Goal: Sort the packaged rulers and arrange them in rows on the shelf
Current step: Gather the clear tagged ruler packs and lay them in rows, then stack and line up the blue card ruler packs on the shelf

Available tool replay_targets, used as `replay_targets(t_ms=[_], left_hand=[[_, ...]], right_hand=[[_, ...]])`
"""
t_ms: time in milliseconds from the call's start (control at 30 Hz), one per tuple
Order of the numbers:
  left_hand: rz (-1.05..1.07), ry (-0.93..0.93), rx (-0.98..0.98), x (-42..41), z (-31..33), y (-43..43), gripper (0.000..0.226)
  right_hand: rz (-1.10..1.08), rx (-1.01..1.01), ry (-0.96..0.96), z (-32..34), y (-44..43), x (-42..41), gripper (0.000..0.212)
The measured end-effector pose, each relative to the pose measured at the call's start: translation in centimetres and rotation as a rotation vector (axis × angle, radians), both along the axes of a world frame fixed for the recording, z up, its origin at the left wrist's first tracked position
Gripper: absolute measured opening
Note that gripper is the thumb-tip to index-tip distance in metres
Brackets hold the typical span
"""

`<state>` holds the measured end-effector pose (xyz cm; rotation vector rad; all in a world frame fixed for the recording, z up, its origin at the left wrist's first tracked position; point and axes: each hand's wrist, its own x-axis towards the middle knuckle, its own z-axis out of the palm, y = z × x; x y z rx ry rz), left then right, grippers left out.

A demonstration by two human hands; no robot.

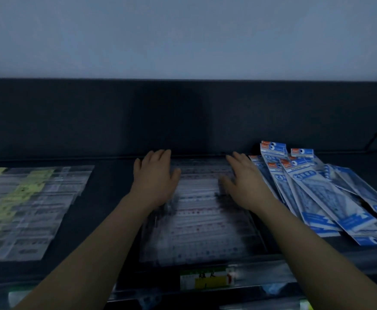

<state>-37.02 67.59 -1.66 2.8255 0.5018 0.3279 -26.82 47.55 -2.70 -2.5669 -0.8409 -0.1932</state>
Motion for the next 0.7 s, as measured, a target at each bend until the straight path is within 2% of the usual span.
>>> replay_targets(t_ms=[133,267,367,467,567,700], left_hand=[[-0.077,0.011,0.066,-1.5,0.3,-3.0,0.061],[-0.137,0.002,0.068,-1.5,0.3,-7.2,0.062],[-0.213,-0.027,0.073,-1.3,0.4,-11.4,0.079],[-0.286,-0.056,0.021,0.2,0.1,-15.8,0.062],[-0.325,-0.063,-0.015,1.8,0.3,-20.7,0.054],[-0.25,-0.048,-0.132,5.3,0.3,-27.2,0.041]], right_hand=[[-0.006,-0.13,-0.066,-0.3,-2.0,-1.8,0.058],[-0.083,-0.112,-0.069,-0.2,-6.3,-2.9,0.059],[-0.158,-0.113,-0.082,0.5,-10.6,-2.4,0.058],[-0.221,-0.115,-0.023,1.2,-15.5,-0.9,0.056],[-0.261,-0.085,-0.006,1.2,-20.8,1.1,0.053],[-0.258,-0.066,0.047,1.4,-26.7,4.5,0.037]])
